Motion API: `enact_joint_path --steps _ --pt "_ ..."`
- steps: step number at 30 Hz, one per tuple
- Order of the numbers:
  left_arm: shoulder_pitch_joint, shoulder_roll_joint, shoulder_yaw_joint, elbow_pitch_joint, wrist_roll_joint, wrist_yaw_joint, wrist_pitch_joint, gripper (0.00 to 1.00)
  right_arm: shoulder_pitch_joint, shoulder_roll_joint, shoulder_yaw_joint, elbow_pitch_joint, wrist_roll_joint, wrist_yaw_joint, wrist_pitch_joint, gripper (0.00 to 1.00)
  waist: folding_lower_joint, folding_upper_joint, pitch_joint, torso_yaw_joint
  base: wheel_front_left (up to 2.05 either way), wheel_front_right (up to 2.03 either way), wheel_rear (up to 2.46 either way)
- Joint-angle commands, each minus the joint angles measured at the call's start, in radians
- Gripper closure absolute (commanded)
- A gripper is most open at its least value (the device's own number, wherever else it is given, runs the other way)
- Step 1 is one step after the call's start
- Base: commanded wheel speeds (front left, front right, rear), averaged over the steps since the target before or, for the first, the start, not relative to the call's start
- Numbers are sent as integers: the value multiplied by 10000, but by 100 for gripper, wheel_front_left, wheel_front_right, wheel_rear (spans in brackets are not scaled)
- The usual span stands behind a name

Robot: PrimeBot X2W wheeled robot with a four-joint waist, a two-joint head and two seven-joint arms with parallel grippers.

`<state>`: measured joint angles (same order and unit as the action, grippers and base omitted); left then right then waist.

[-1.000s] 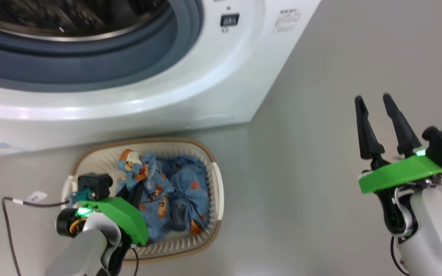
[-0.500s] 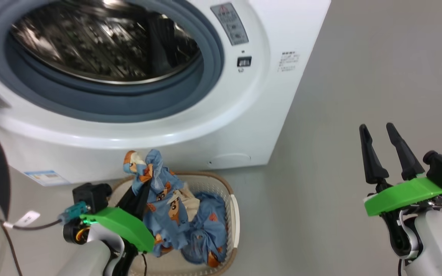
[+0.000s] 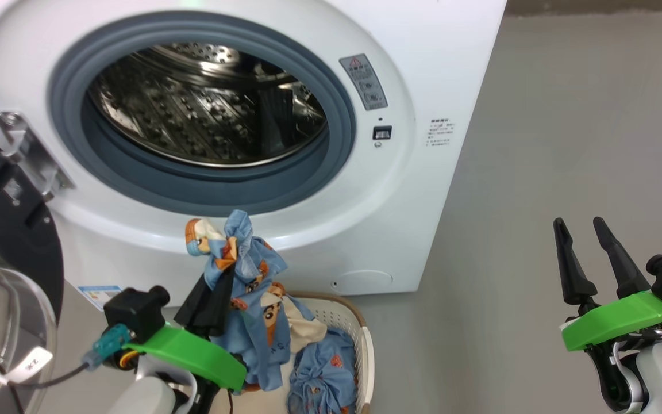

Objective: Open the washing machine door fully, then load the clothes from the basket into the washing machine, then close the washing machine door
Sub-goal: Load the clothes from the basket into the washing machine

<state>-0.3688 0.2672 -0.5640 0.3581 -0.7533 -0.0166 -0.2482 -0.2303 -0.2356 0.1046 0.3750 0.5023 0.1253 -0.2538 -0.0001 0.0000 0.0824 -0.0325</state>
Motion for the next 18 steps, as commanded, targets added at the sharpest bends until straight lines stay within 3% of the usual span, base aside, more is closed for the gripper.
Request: enact_joint_path --steps 1,10,18 --pt "-60 279 384 -340 112 70 -134 100 65 -187 163 -209 76 54 -80 0 1 0 -191 102 0 0 0" --pt "177 553 484 -1150 258 673 16 100 166 -281 298 -162 167 54 -80 0 1 0 -463 -1 0 0 0" --pt "-367 698 632 -1302 286 813 207 100 48 -368 365 -200 218 54 -80 0 1 0 -179 -160 0 0 0"
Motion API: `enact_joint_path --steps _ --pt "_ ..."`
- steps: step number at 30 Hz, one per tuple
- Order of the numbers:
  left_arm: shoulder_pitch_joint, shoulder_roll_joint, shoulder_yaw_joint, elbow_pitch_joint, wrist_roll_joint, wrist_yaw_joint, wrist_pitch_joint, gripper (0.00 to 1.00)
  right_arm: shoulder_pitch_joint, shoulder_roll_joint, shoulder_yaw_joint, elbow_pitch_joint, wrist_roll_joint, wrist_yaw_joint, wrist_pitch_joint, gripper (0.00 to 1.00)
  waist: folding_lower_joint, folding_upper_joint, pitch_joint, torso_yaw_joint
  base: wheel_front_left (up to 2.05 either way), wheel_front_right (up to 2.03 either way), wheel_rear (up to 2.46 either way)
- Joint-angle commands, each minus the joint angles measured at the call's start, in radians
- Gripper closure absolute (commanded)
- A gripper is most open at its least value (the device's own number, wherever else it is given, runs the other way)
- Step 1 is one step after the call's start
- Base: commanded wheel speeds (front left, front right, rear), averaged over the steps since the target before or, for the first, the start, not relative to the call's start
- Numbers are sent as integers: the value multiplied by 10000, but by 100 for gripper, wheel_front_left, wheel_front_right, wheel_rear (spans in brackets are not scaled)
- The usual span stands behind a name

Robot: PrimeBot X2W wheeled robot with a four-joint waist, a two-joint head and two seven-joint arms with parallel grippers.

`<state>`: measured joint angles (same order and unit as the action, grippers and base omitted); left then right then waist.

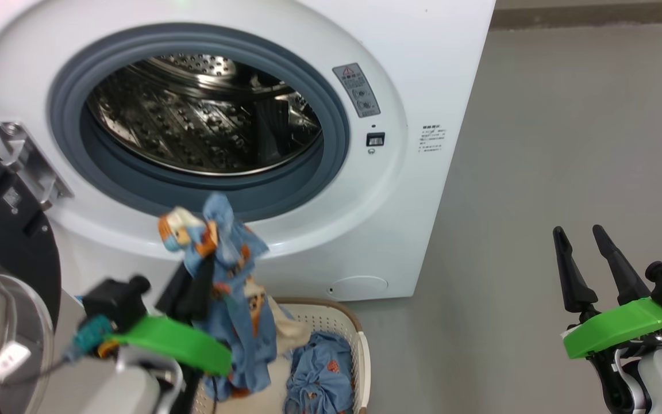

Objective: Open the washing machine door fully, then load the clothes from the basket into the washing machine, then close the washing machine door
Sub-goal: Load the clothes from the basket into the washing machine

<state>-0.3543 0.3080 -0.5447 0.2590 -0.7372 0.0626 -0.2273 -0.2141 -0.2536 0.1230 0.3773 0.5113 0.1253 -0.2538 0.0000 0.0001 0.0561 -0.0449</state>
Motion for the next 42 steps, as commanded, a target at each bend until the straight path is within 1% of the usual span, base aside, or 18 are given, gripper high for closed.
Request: enact_joint_path --steps 1,6,9,15,16,22,23,25,26,31,37,40,42 --pt "-703 321 492 -270 135 17 13 100 -145 -189 185 -232 117 54 -80 0 0 -1 166 -55 0 0 0" --pt "-1827 389 788 208 57 -125 113 100 -335 -153 240 -297 56 54 -80 0 0 -1 635 -226 0 0 0" --pt "-2499 381 865 817 -30 -322 250 100 -463 -124 251 -336 20 54 -80 0 0 -1 993 -386 0 0 0" --pt "-3944 329 709 2530 196 -738 370 100 -796 -97 266 -460 -74 54 -80 0 0 -1 1934 -726 0 0 0" --pt "-4478 279 731 3135 234 -855 322 100 -931 -73 270 -540 -120 54 -80 0 0 -1 2296 -839 0 0 0" --pt "-6119 111 811 4723 378 -1152 88 100 -1413 23 302 -821 -258 54 -80 0 0 -1 3466 -1179 0 0 0" --pt "-6119 111 811 4723 378 -1152 88 100 -1413 23 302 -821 -258 54 -80 0 0 -1 3466 -1179 0 0 0" --pt "-6980 73 831 5499 484 -1286 -21 100 -1634 89 300 -947 -333 54 -80 0 0 -1 4040 -1355 0 0 0" --pt "-6980 73 831 5499 484 -1286 -21 100 -1634 89 300 -947 -333 54 -80 0 0 -1 4040 -1355 0 0 0" --pt "-8320 202 940 6738 642 -1430 -178 100 -1952 277 366 -1155 -440 54 -80 0 0 -1 4917 -1762 0 0 0" --pt "-9688 334 837 7796 971 -1515 -263 100 -2036 534 320 -1287 -532 54 -80 0 0 -1 5760 -2217 0 0 0" --pt "-10222 360 805 8135 1102 -1518 -293 100 -2006 635 279 -1359 -584 54 -80 0 0 -1 6043 -2387 0 0 0" --pt "-10583 443 703 8276 1329 -1431 -313 100 -2017 689 262 -1427 -604 54 -80 0 0 -1 6214 -2484 0 0 0"
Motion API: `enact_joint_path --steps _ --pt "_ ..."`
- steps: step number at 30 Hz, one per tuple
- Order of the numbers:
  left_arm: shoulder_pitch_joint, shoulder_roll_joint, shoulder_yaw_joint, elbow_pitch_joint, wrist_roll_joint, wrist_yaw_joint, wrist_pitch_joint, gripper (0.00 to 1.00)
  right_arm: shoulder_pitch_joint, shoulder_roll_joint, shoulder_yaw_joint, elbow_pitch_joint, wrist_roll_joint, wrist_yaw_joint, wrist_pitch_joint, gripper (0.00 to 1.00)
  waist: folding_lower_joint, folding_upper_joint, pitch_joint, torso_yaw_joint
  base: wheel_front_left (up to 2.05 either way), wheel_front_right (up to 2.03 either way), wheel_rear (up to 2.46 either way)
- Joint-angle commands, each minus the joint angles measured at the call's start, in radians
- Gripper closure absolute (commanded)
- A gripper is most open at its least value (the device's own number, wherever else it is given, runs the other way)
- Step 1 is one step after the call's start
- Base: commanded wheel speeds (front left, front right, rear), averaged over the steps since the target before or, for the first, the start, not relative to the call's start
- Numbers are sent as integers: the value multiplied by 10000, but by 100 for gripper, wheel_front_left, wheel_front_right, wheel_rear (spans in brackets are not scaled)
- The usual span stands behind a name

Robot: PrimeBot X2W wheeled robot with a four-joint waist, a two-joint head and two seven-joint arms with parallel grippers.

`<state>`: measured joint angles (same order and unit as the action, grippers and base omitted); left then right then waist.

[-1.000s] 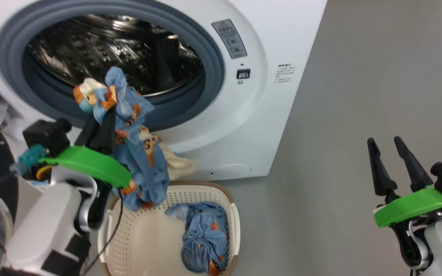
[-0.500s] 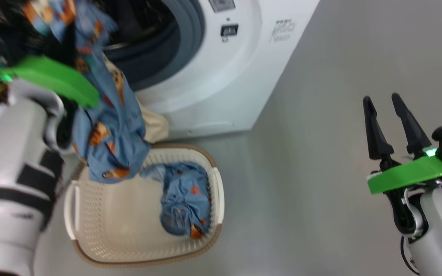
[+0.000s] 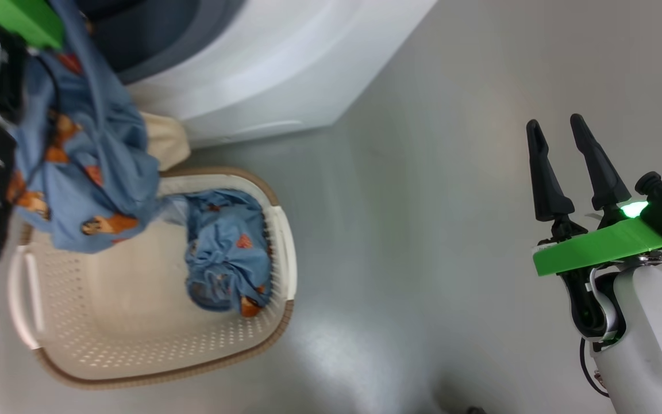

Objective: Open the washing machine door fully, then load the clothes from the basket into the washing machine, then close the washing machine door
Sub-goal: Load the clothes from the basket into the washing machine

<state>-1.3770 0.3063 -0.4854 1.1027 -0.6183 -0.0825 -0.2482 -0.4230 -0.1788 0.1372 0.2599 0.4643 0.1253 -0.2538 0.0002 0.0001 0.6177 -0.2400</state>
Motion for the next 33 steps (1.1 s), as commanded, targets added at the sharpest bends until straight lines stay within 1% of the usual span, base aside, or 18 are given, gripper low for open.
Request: enact_joint_path --steps 1,3,5,6,7,9,11,14,15,16,17,20,24,28,33 --pt "-521 487 63 -120 250 57 -112 100 61 -33 111 -288 -138 54 -80 0 -2 -1 677 -581 0 0 0" --pt "-878 524 43 -232 453 146 -125 100 55 7 75 -316 -146 54 -80 0 -2 -1 815 -629 0 0 0" --pt "-1162 571 221 -663 607 282 -130 100 42 58 57 -322 -162 54 -80 0 -2 -1 933 -641 0 0 0" --pt "-1253 613 352 -975 709 365 -131 100 35 96 57 -330 -176 54 -80 0 -2 -1 972 -646 0 0 0" --pt "-1362 763 702 -1791 1032 619 -132 100 8 177 79 -336 -195 54 -80 0 -2 -1 1041 -668 0 0 0" --pt "-1287 847 1172 -2640 1377 889 -133 100 -35 241 110 -319 -202 54 -80 0 -2 -1 1075 -687 0 0 0" --pt "-1032 817 1590 -3208 1676 1044 -133 100 -69 280 135 -277 -208 54 -80 0 -2 -1 1055 -692 0 0 0" --pt "-544 681 1923 -3227 2000 1076 -134 100 -108 303 178 -189 -205 54 -80 0 -2 -1 955 -686 0 0 0" --pt "-410 620 1971 -3008 2046 1060 -134 77 -114 297 189 -165 -201 54 -80 0 -2 -1 909 -675 0 0 0" --pt "-316 552 2005 -2728 2055 1029 -134 43 -116 288 200 -147 -196 54 -80 0 -2 -1 866 -664 0 0 0" --pt "-242 463 2032 -2330 2003 984 -134 0 -116 275 208 -128 -193 54 -80 0 -2 -1 818 -649 0 0 0" --pt "-257 259 1901 -1196 1972 812 -48 0 -113 234 213 -88 -178 54 -80 0 -2 -1 678 -579 0 0 0" --pt "-306 66 1775 121 1857 622 608 0 -99 220 245 6 -152 54 -80 0 -2 -1 431 -493 0 0 0" --pt "-367 -7 1727 648 1806 477 640 0 -141 226 292 51 -123 54 -80 0 -2 -1 227 -450 0 0 0" --pt "-133 -151 1767 1053 1644 206 198 0 -171 206 312 136 -86 54 -80 0 -2 -1 -197 -333 0 0 0"
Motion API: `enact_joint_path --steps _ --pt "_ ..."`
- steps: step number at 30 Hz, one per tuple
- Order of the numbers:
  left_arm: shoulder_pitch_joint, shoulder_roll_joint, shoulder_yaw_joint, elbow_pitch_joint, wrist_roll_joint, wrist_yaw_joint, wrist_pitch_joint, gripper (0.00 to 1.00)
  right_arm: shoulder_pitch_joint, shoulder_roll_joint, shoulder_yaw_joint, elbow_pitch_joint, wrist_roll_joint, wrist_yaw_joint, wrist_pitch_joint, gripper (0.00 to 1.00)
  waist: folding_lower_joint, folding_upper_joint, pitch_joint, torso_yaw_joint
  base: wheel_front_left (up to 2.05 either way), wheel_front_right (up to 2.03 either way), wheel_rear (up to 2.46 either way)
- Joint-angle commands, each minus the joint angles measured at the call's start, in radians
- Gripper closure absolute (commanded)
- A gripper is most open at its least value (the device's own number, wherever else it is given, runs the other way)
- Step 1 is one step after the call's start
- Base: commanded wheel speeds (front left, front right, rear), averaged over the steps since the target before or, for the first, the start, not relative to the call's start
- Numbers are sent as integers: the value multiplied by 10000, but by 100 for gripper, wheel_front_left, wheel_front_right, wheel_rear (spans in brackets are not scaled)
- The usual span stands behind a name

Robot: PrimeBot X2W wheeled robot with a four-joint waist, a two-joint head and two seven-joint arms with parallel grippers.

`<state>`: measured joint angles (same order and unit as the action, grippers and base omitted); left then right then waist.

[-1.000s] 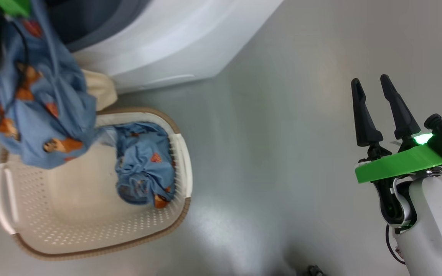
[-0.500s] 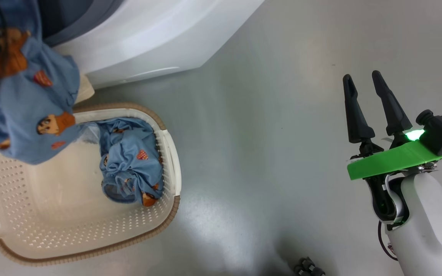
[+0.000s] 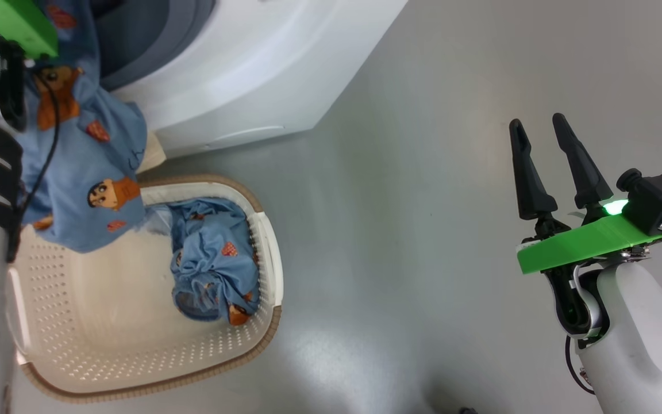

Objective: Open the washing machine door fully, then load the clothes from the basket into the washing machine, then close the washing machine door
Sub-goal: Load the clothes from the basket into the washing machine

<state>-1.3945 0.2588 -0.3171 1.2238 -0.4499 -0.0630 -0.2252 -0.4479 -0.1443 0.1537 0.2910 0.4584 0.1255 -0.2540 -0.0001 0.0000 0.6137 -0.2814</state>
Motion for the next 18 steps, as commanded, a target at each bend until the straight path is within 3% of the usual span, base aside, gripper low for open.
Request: enact_joint_path --steps 1,8,18 --pt "120 294 95 -136 -69 -41 -114 0 80 -146 147 -159 -20 52 -78 0 1 0 -250 114 0 0 0" --pt "1070 152 113 -367 -164 -369 -352 0 189 -182 97 -57 51 52 -78 0 1 0 -1028 446 0 0 0" --pt "3564 -71 722 -2732 16 -474 -363 0 594 -381 -62 222 129 52 -78 0 1 0 -2440 1220 0 0 0"
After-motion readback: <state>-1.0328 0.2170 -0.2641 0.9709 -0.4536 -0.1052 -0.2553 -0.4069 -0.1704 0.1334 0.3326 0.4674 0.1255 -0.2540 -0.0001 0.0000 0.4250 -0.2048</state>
